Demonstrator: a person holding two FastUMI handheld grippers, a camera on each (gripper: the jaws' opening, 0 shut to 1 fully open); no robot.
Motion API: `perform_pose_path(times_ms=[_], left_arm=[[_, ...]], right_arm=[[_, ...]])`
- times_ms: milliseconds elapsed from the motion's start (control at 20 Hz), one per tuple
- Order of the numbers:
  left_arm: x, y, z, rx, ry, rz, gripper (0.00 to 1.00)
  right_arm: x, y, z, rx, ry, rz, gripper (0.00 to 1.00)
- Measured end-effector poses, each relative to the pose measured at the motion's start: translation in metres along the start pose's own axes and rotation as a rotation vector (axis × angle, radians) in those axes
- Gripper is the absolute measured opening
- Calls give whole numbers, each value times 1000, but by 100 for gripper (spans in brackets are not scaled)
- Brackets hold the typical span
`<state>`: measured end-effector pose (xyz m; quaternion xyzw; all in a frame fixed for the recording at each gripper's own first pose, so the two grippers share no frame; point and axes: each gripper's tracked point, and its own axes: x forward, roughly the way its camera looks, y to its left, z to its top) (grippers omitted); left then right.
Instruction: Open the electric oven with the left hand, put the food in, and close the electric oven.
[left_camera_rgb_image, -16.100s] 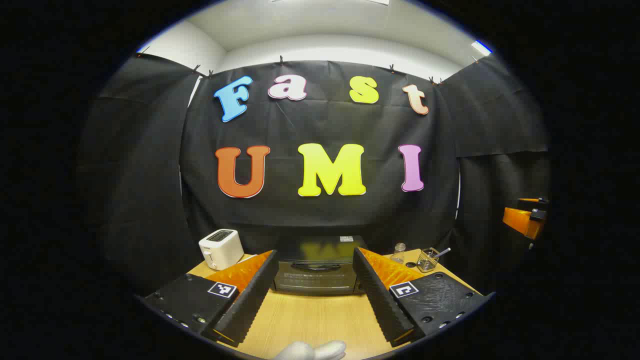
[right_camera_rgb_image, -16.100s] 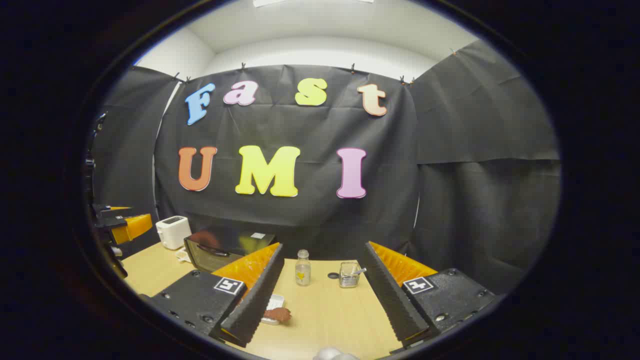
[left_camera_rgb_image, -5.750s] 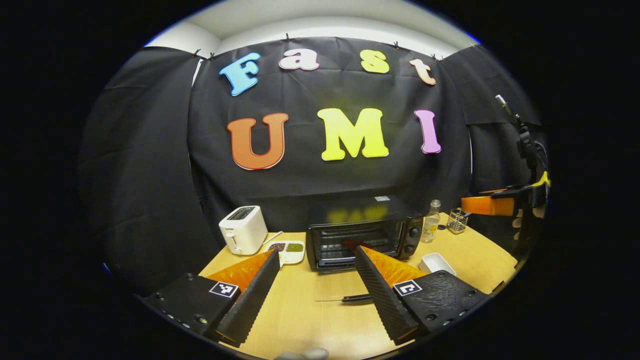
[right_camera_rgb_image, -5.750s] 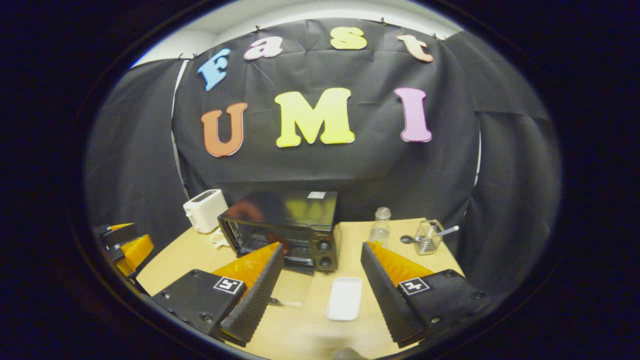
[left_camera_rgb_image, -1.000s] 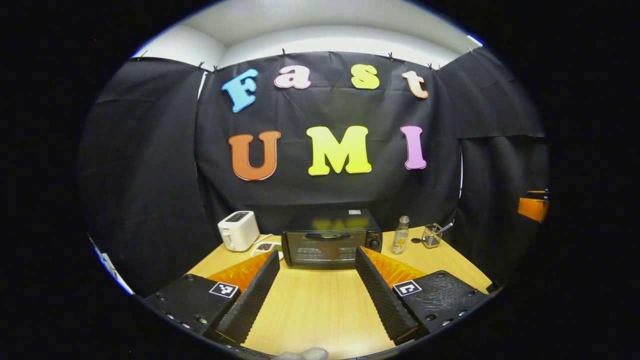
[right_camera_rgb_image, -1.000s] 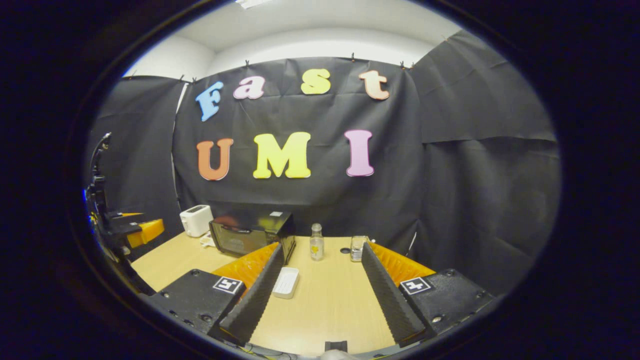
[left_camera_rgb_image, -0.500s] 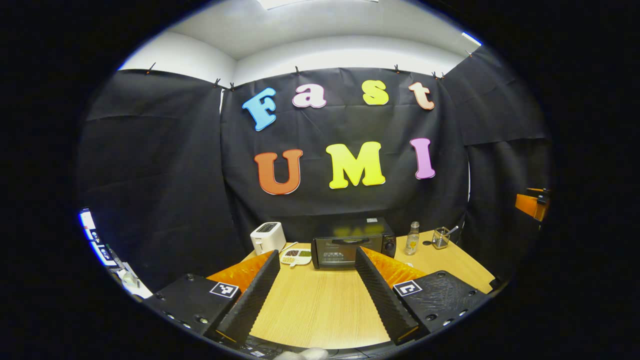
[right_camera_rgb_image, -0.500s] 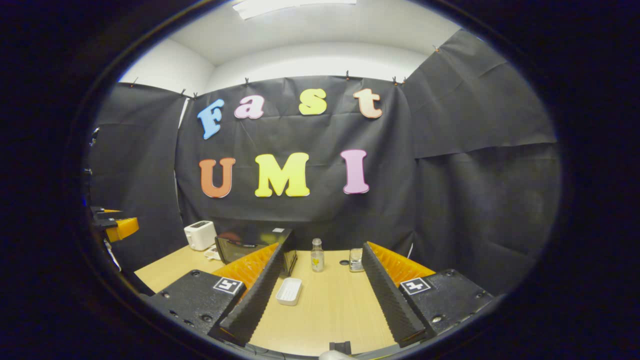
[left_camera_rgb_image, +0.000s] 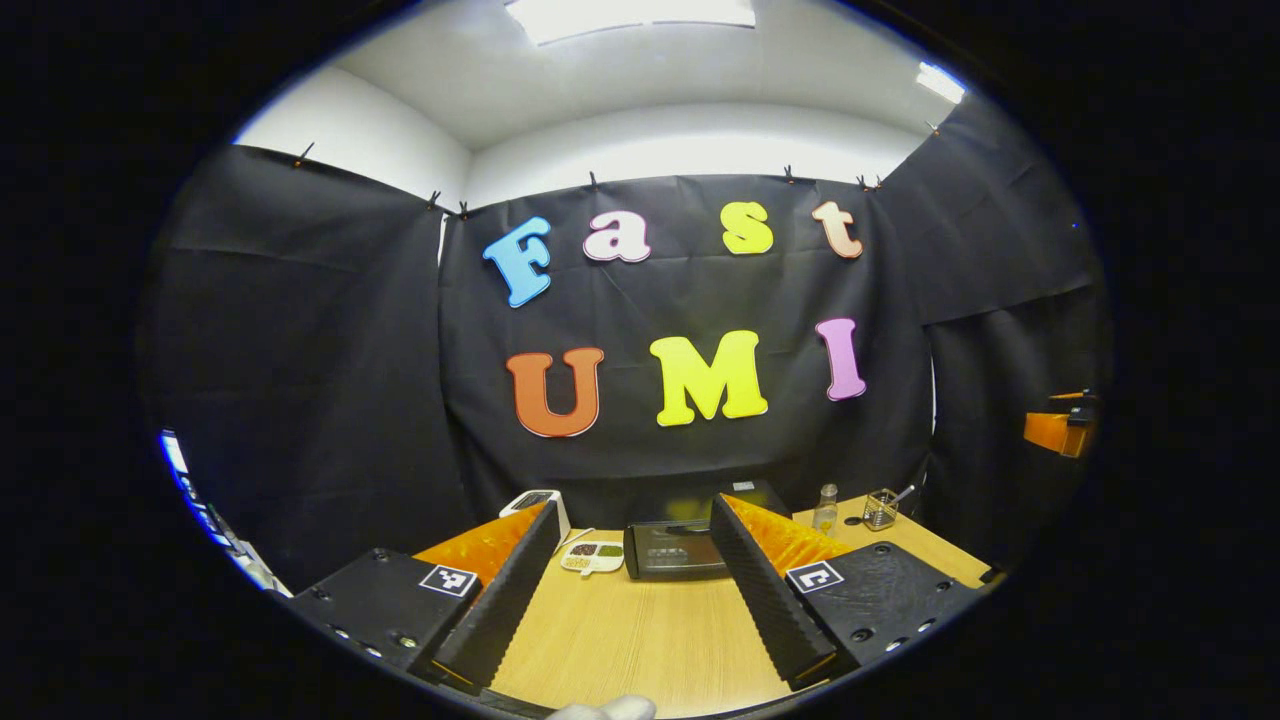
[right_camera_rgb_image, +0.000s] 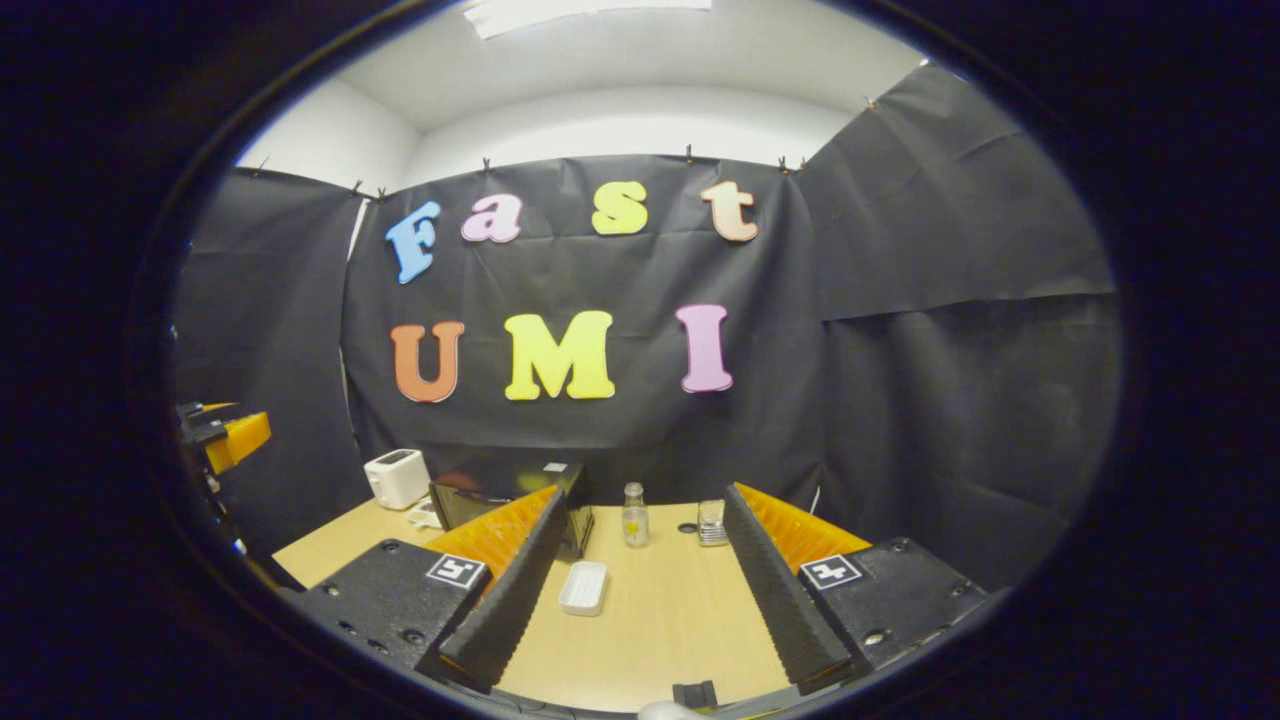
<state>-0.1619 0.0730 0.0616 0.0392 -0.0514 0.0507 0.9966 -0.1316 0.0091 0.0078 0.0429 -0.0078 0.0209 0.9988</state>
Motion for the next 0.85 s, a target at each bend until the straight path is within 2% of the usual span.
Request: perform_pose_path(times_ms=[750,800,850], left_arm=[[13,20,-7,-51,16,-32,96],[14,21,-6,-50,15,-33,89],[17,23,-6,-41,10,-33,100]], right_arm=[[-2,21,13,-24,-12,-31,99],[-3,21,14,-21,-13,-35,98],[-4,21,15,-20,-14,-39,99]])
